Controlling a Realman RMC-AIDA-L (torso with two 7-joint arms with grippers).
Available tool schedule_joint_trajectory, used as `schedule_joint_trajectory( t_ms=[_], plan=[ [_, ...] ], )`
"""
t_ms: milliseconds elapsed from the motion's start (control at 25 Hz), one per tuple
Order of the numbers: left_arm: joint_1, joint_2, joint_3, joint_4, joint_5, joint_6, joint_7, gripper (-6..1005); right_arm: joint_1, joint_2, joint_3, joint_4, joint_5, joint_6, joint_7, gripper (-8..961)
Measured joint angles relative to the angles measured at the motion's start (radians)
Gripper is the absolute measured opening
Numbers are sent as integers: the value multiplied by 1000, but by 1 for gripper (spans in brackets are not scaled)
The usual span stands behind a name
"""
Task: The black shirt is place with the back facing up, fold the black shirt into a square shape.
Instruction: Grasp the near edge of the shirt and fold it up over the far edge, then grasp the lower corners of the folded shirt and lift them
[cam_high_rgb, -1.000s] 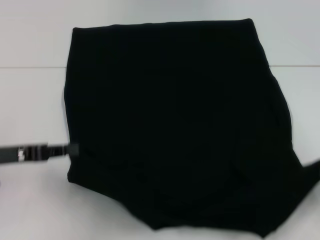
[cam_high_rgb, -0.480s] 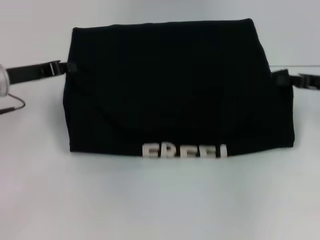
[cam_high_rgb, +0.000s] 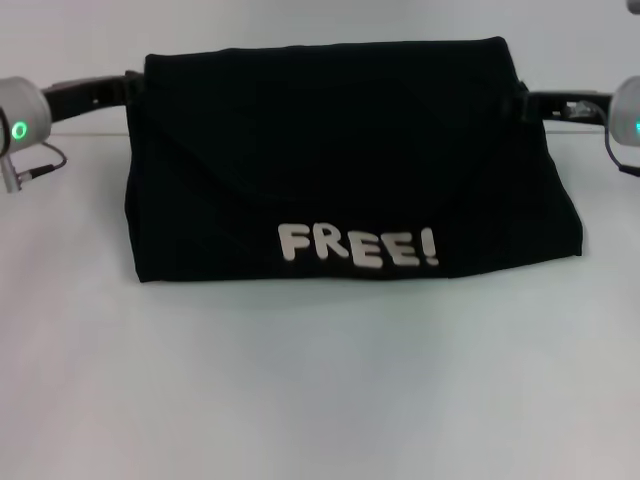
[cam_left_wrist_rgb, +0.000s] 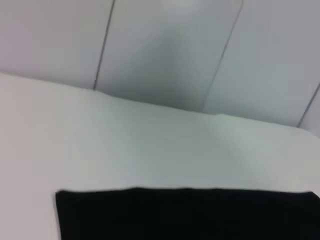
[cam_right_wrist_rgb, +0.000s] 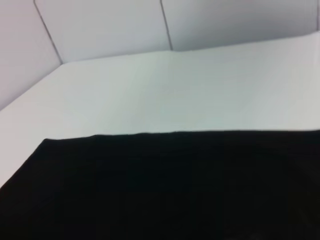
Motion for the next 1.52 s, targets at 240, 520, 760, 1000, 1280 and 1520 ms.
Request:
schedule_joint_trajectory(
  t_ms=[240, 520, 760, 1000, 1280, 1520],
  plan=[
    [-20, -4, 2, -55, -53, -100, 80, 113, 17, 10, -2, 21, 3, 74, 0, 60],
    [-20, -33, 41, -106, -54, -211, 123, 117, 9, 38, -2, 61, 26, 161, -11, 61],
    [-15, -57, 110, -108, -54, -297, 126, 120, -11, 71, 0, 42, 29, 185, -13, 154],
    [-8, -61, 129, -110, -46, -319, 126, 343, -42, 100, -3, -9, 29, 190, -14, 288],
    [12, -63, 132, -92, -44, -302, 115, 494, -78, 102, -4, -41, 92, 169, -25, 461],
    [126, -69, 176, 91, -47, 54, -42, 673, -162, 82, -4, -115, 181, -37, -40, 671]
  ],
)
